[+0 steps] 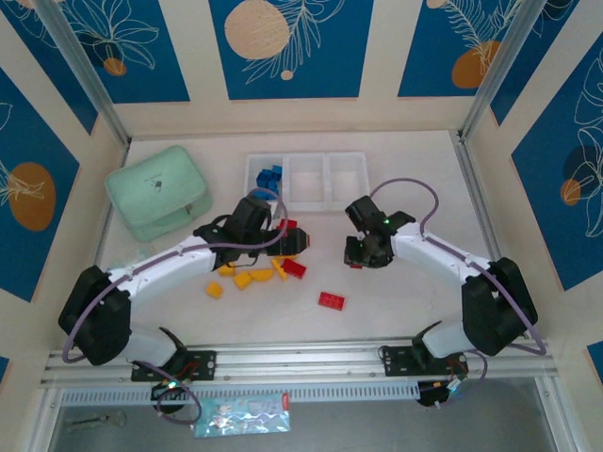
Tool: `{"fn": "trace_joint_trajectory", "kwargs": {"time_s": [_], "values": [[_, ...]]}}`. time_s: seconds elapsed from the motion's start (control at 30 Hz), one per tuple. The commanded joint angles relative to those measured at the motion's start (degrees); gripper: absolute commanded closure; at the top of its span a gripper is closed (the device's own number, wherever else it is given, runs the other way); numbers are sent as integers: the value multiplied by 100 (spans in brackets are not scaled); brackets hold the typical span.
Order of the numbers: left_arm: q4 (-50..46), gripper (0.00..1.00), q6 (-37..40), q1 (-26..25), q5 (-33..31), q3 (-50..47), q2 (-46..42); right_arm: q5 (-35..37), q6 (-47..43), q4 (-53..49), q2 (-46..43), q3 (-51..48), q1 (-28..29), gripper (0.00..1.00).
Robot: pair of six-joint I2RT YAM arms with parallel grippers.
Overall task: Sort the legos into containers by color
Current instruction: Place the lego in the container.
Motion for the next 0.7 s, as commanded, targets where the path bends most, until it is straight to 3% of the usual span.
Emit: {"fn": "trace_joint_trajectory", "kwargs": {"time_s": [0.0, 0.33, 0.67], "values": [[-431, 0, 187, 246, -201, 235, -280, 116, -394, -28, 16, 579, 105, 76], [-985, 0, 307, 978, -329, 406, -653, -70, -1076, 693, 1516, 2550, 270, 76], [-1099, 0, 317, 1648, -285, 748, -365, -157, -1624, 733, 3201, 4529, -5, 75]]}}
